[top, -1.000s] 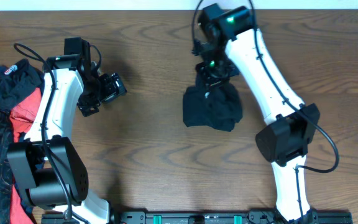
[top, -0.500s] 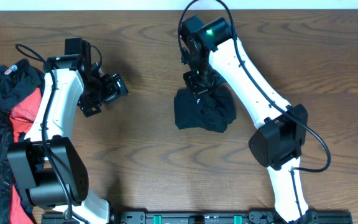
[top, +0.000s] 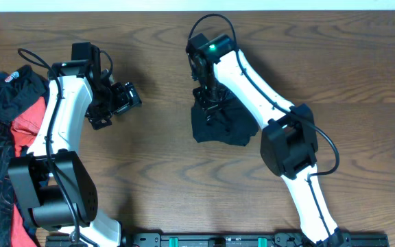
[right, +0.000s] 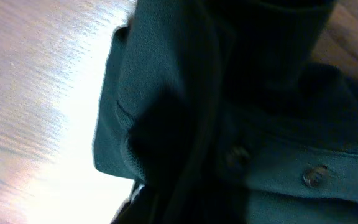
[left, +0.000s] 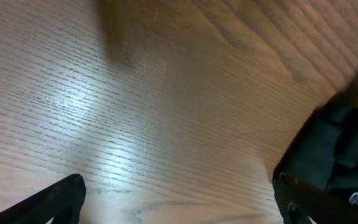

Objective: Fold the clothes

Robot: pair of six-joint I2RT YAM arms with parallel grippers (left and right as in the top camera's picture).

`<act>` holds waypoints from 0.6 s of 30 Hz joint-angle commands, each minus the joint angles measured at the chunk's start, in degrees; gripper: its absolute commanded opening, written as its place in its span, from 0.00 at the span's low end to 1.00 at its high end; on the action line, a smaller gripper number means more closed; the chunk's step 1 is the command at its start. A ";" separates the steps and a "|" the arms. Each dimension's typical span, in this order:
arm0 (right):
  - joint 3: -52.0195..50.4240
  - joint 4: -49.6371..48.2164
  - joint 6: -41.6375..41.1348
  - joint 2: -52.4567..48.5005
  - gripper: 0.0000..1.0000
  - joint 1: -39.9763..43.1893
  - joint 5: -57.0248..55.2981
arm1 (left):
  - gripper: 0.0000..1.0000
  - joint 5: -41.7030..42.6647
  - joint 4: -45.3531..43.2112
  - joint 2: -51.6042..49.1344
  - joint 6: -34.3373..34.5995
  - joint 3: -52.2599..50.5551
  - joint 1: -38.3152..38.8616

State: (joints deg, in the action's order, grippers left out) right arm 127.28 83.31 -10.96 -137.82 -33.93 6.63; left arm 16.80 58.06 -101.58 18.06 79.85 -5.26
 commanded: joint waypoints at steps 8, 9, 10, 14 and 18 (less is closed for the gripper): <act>2.49 -0.90 -1.42 -1.16 0.99 -2.38 -0.44 | 0.98 0.70 0.22 -0.22 -0.68 0.52 -0.20; 3.54 -0.72 -1.38 -1.16 0.99 -2.40 -0.46 | 0.98 0.70 0.22 -0.22 -0.70 0.52 -0.20; 5.14 -0.22 -1.14 -1.16 0.99 -2.40 -0.46 | 0.98 0.70 0.22 -0.22 -0.70 0.52 -0.20; 12.37 3.08 -0.94 -1.16 0.99 -2.43 -0.50 | 0.98 0.70 0.22 -0.22 -0.68 0.52 -0.20; 18.67 6.32 -0.55 -1.16 0.99 -2.47 -1.40 | 0.98 0.68 0.17 -0.22 -0.70 0.52 -0.20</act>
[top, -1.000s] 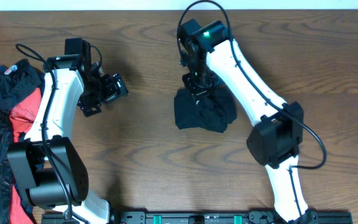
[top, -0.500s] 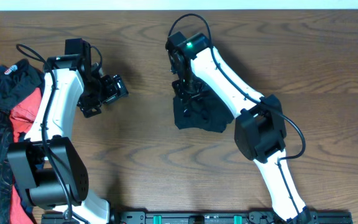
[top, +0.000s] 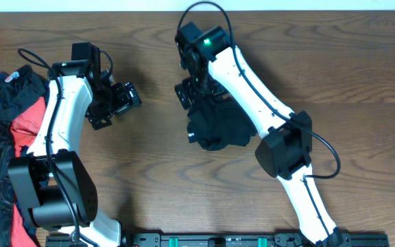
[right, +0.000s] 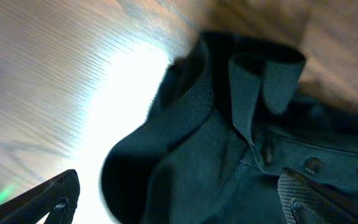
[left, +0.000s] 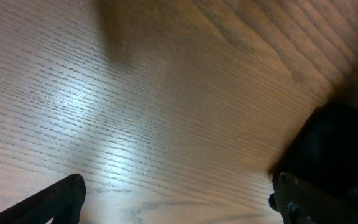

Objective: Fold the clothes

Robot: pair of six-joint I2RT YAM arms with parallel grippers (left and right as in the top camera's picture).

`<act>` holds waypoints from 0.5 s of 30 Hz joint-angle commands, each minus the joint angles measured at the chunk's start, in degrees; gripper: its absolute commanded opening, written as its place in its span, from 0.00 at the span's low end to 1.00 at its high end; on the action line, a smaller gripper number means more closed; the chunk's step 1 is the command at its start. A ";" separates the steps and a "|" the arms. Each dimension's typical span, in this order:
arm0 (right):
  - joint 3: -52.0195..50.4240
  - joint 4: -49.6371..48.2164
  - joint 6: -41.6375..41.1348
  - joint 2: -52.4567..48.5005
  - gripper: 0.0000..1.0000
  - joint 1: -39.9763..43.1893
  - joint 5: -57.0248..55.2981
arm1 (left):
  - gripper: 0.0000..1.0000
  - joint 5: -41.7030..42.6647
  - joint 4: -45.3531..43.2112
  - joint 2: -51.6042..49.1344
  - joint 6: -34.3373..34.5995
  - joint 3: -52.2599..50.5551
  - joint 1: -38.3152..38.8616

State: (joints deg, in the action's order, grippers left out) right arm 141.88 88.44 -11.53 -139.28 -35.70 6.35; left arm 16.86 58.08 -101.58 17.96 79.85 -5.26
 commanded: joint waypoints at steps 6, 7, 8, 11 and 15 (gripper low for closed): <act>12.66 8.92 -0.68 0.31 0.99 -0.68 -4.66 | 0.98 0.61 0.17 -0.22 -0.59 0.52 -0.20; 12.44 8.92 -0.70 0.68 0.99 -0.68 -2.97 | 0.98 0.61 0.17 -0.22 -0.61 0.52 -0.20; 12.13 8.90 -1.16 1.05 0.98 -0.74 -0.74 | 0.98 0.61 0.20 -0.22 -0.59 0.52 -0.20; 10.32 8.90 -2.86 1.05 0.94 -1.57 4.98 | 0.98 0.61 0.46 -0.22 -0.61 0.52 -0.20; 5.27 8.87 -8.33 1.05 0.78 -2.62 -1.57 | 0.98 0.44 0.85 -0.22 -0.90 0.52 -0.20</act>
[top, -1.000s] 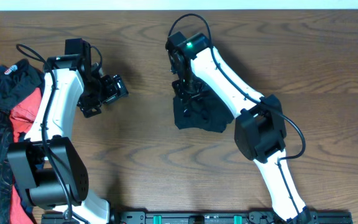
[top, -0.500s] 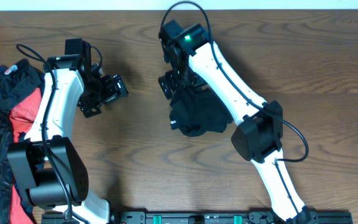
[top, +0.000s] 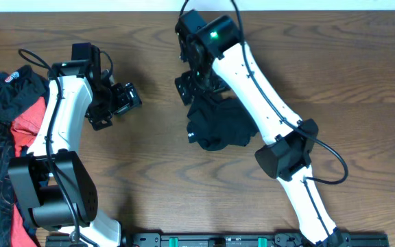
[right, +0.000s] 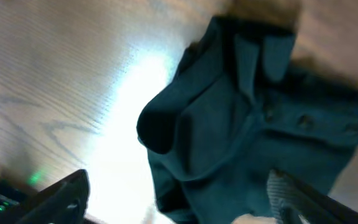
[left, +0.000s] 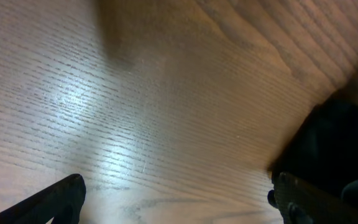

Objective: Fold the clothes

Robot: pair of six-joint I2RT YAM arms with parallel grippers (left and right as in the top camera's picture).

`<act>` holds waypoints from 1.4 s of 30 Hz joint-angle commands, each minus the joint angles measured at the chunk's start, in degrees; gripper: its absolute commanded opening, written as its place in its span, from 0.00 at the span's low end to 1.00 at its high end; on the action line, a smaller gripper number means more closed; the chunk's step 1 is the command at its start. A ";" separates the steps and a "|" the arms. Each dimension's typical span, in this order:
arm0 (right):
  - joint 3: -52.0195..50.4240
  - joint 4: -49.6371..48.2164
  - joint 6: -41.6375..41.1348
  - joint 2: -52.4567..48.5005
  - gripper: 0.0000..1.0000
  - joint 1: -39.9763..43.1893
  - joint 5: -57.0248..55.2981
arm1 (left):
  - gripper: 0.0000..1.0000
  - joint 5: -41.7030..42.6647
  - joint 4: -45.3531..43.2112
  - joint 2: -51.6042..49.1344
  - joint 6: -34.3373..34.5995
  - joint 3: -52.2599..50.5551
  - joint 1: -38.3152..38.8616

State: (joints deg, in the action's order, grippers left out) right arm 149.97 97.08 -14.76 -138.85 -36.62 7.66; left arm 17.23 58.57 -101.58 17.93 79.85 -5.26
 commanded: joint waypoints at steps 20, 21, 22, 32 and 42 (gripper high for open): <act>-24.20 -0.70 -6.99 0.61 0.01 9.38 -10.88 | 0.98 0.04 0.50 -0.22 -1.62 0.52 -0.20; -25.40 -1.22 -6.97 0.61 0.01 9.16 -10.91 | 0.98 0.04 0.50 -0.22 -1.62 0.52 -0.20; -26.69 -1.97 -6.78 0.61 0.01 8.85 -10.88 | 0.98 0.04 0.50 -0.22 -1.62 0.52 -0.20; -36.04 -8.66 -6.56 0.57 0.09 3.67 -7.78 | 0.98 0.04 0.33 -0.22 -1.62 0.52 -0.20; -38.56 -10.73 -7.04 0.61 0.22 5.22 -7.67 | 0.98 0.04 0.42 -0.22 -1.62 0.52 -0.20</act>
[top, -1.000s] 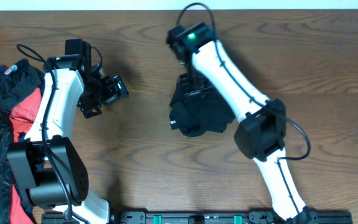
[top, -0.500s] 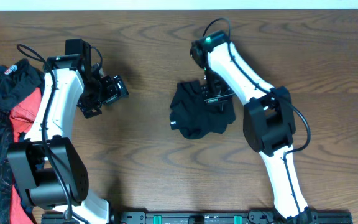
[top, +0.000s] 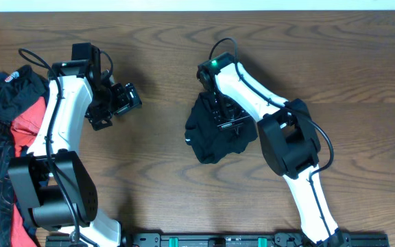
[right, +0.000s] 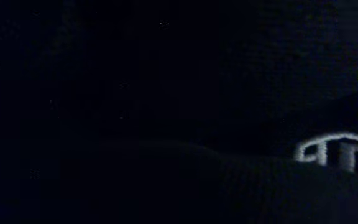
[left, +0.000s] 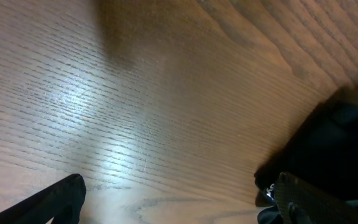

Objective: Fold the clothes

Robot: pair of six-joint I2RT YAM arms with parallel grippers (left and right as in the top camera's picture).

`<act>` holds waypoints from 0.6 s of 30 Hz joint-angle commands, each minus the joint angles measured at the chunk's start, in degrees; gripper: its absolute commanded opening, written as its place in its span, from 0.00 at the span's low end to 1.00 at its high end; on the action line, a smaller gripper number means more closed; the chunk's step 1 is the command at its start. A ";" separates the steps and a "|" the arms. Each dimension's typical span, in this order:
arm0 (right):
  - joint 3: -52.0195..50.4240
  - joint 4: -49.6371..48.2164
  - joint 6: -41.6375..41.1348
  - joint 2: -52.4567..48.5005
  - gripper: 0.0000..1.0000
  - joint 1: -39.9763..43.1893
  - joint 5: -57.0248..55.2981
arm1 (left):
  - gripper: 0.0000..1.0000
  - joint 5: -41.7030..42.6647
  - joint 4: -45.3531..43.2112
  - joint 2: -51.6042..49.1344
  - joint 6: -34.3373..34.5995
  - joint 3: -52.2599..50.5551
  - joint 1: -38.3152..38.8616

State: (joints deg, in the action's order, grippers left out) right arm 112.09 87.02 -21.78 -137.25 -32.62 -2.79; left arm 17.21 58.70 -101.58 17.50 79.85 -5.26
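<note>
A dark, crumpled garment (top: 208, 140) lies in a heap at the table's middle; its edge also shows at the right of the left wrist view as the garment (left: 344, 140). My right gripper (top: 225, 122) is pushed down into the heap. Its wrist view is black with cloth, apart from a bit of white lettering (right: 337, 152), so its fingers are hidden. My left gripper (top: 118, 106) hovers to the left of the garment, apart from it. The left gripper (left: 179, 202) is open over bare wood with nothing between its fingers (left: 61, 196).
A pile of black and red clothes (top: 2, 130) lies at the table's left edge, beside the left arm's base. The brown wooden table (top: 149, 171) runs under everything. A black rail (top: 238, 240) lines the front edge.
My right gripper was open and raised over the garment's back left corner; now it is down in the middle of the heap, its view gone dark. The heap has shifted slightly. The left arm is unmoved.
First my right gripper was close on the garment's buttoned collar, cloth filling its view. Then it stood open just above the collar, with the heap a little further left. Then it was higher still. Now it is buried in the garment. The left gripper stayed open.
</note>
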 commanded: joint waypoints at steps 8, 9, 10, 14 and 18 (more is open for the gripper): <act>12.35 6.05 1.31 -0.94 0.93 6.40 -0.66 | 0.98 0.07 -0.02 -0.22 -1.18 0.52 -0.20; 15.06 7.32 1.31 -0.94 0.95 6.93 -0.92 | 0.98 0.07 -0.11 -0.22 -1.18 0.52 -0.20; 18.58 8.72 1.77 -0.94 0.99 7.63 -0.83 | 0.98 0.07 -0.31 -0.22 -1.18 0.52 -0.20; 27.61 10.32 3.45 -0.83 0.99 10.16 3.30 | 0.98 0.07 -0.90 -0.22 -1.18 0.52 -0.20; 28.48 9.84 3.45 -0.94 0.99 14.95 14.21 | 0.98 0.07 -0.85 -0.22 -1.20 0.52 -0.20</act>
State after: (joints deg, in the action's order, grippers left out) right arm 140.11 96.82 -19.49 -138.37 -21.39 2.57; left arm 17.21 57.82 -101.58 17.50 79.85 -5.26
